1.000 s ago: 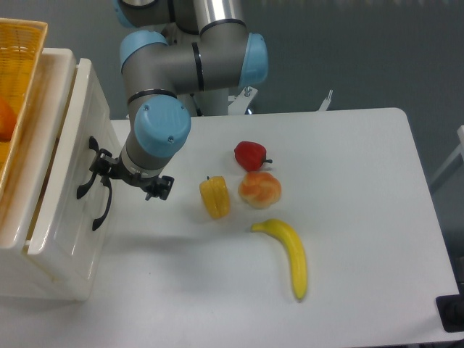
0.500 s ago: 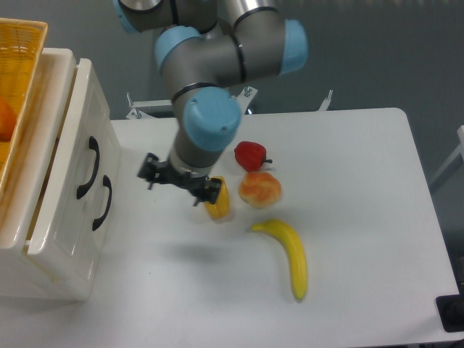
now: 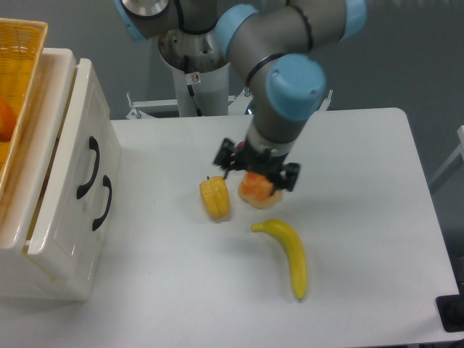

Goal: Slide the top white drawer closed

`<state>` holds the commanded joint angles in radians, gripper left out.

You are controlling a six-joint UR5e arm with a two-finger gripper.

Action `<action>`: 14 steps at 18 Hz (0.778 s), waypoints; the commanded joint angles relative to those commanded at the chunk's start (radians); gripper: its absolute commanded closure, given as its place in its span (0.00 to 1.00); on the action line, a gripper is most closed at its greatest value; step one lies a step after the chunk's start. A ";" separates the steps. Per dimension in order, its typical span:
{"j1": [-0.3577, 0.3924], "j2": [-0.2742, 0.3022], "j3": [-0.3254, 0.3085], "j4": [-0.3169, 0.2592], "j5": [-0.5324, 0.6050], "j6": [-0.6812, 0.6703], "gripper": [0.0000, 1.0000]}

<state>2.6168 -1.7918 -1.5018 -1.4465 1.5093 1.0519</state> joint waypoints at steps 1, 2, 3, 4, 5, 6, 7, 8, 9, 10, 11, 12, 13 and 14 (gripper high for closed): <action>0.020 0.011 0.000 0.000 0.008 0.035 0.00; 0.043 0.020 -0.003 0.000 0.011 0.069 0.00; 0.069 0.031 -0.005 -0.002 0.011 0.103 0.00; 0.095 0.046 -0.009 -0.003 0.012 0.141 0.00; 0.121 0.061 -0.015 -0.005 0.012 0.187 0.00; 0.149 0.074 -0.018 -0.005 0.018 0.236 0.00; 0.175 0.084 -0.024 -0.006 0.034 0.287 0.00; 0.189 0.095 -0.031 -0.006 0.046 0.327 0.00; 0.195 0.100 -0.031 -0.008 0.058 0.361 0.00; 0.207 0.106 -0.032 -0.008 0.072 0.381 0.00; 0.221 0.109 -0.032 -0.009 0.081 0.393 0.00; 0.229 0.111 -0.032 -0.009 0.081 0.399 0.00; 0.230 0.111 -0.032 -0.011 0.081 0.402 0.00; 0.233 0.112 -0.032 -0.011 0.081 0.402 0.00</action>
